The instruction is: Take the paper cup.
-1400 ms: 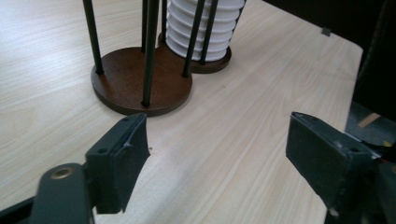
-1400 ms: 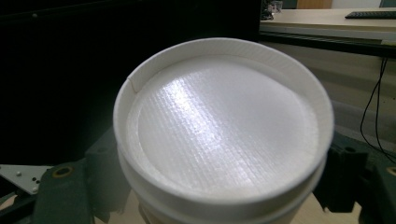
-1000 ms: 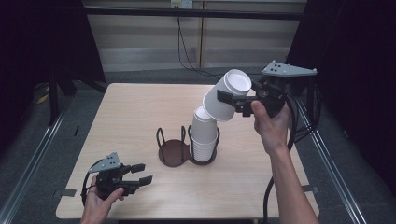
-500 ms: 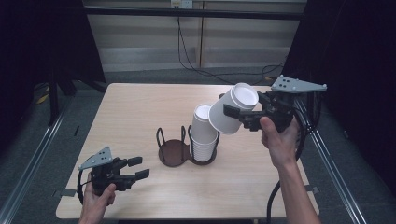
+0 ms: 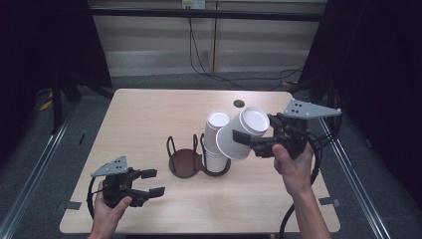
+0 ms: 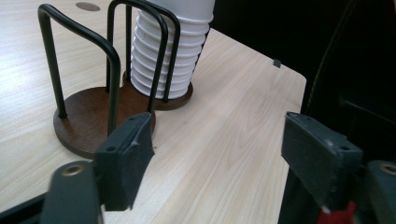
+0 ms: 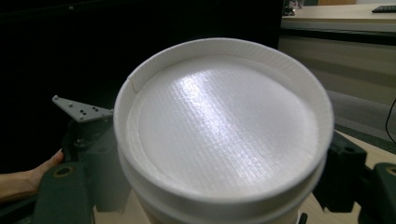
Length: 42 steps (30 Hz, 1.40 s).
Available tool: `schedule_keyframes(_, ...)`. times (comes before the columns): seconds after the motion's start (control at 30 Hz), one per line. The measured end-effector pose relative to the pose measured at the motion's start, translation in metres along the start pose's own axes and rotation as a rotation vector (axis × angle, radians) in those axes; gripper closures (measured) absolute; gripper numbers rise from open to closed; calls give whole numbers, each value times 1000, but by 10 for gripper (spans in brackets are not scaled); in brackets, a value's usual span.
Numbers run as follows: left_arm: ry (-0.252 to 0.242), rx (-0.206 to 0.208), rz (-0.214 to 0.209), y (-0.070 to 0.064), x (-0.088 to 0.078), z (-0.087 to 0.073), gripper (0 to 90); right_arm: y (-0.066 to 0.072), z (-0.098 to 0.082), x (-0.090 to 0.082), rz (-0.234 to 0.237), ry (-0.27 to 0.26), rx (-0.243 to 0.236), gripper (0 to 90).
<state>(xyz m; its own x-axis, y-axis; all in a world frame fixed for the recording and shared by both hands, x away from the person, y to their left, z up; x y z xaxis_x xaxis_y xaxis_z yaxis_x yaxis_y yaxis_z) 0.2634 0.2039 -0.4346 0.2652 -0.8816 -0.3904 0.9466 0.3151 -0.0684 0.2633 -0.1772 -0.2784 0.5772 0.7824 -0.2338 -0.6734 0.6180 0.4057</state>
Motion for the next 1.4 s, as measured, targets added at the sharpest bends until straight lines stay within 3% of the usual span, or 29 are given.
schedule_keyframes(0.33, -26, 87, 16, -5, 6, 14, 226, -1, -20, -5, -2, 33, 9, 217)
schedule_keyframes(0.43, -54, 114, -15, -6, 11, 23, 209, -3, -26, -5, -2, 35, 13, 217)
schedule_keyframes(0.57, -70, 145, -22, -9, 19, 35, 214, -5, -37, -1, 14, 54, 7, 217)
schedule_keyframes(0.8, -106, 145, -79, -22, 35, 37, 200, -5, -55, 9, 46, 98, 14, 219)
schedule_keyframes(0.87, -94, 165, -80, -25, 38, 37, 192, -6, -61, 13, 62, 109, 21, 220)
schedule_keyframes(1.1, -95, 160, -106, -29, 41, 36, 161, -2, -76, 30, 114, 166, 20, 221)
schedule_keyframes(1.23, -105, 192, -91, -33, 41, 37, 162, 0, -83, 39, 129, 192, 21, 222)
schedule_keyframes(1.3, -110, 206, -121, -35, 43, 36, 181, 0, -87, 45, 144, 209, 21, 222)
schedule_keyframes(1.33, -107, 207, -116, -37, 45, 36, 207, 0, -89, 48, 148, 217, 23, 222)
schedule_keyframes(1.4, -111, 204, -116, -38, 45, 36, 176, 0, -93, 53, 160, 223, 30, 223)
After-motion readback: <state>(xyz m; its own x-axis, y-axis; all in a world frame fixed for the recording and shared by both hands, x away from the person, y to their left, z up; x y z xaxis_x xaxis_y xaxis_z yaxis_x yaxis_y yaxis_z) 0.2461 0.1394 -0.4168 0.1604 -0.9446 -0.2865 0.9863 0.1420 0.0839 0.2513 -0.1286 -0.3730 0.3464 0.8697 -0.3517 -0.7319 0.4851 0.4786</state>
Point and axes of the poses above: each handheld gripper's, and its own axes: x roughly forward along the jaws, z roughly out of its top, y roughly to its left, the point moved 2 cm from there along x, roughly forward along the jaws, and after that the axes turned 15 degrees about x, right-handed, at the moved point
